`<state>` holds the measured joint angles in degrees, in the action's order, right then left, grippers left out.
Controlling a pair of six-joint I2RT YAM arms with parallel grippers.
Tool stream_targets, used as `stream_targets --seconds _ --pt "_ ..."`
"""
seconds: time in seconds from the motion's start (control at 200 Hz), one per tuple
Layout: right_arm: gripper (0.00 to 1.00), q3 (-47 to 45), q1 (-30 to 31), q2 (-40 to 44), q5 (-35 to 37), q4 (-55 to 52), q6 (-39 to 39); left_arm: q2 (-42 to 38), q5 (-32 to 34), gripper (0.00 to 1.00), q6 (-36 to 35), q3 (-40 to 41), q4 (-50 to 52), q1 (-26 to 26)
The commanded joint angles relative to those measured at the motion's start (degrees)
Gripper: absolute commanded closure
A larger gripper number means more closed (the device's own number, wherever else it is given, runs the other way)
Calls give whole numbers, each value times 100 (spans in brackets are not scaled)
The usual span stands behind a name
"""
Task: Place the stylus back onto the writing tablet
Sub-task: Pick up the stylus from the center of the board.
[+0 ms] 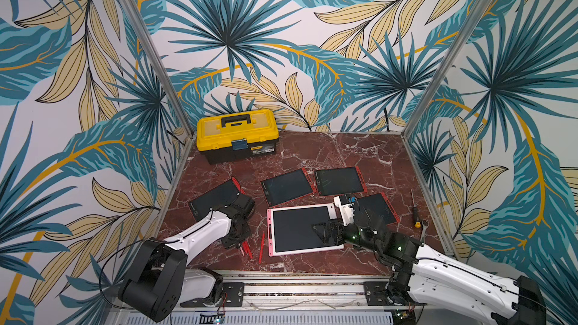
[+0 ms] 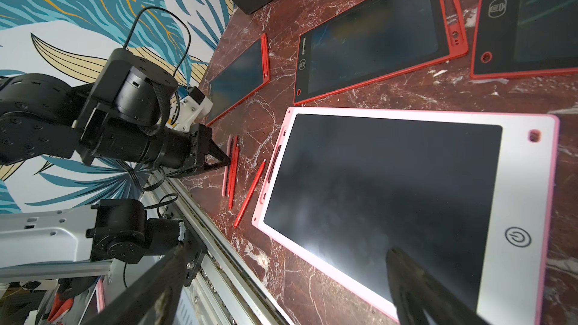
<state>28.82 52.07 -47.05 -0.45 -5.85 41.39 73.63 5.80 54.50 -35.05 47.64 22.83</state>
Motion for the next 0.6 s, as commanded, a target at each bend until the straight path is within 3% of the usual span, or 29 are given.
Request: stream_targets --seconds 0.0,0.596 --pt "1 -27 23 -14 45 5 -10 4 -29 94 75 229 -37 20" --pt "0 -60 30 1 45 7 1 279 26 90 193 148 -17 235"
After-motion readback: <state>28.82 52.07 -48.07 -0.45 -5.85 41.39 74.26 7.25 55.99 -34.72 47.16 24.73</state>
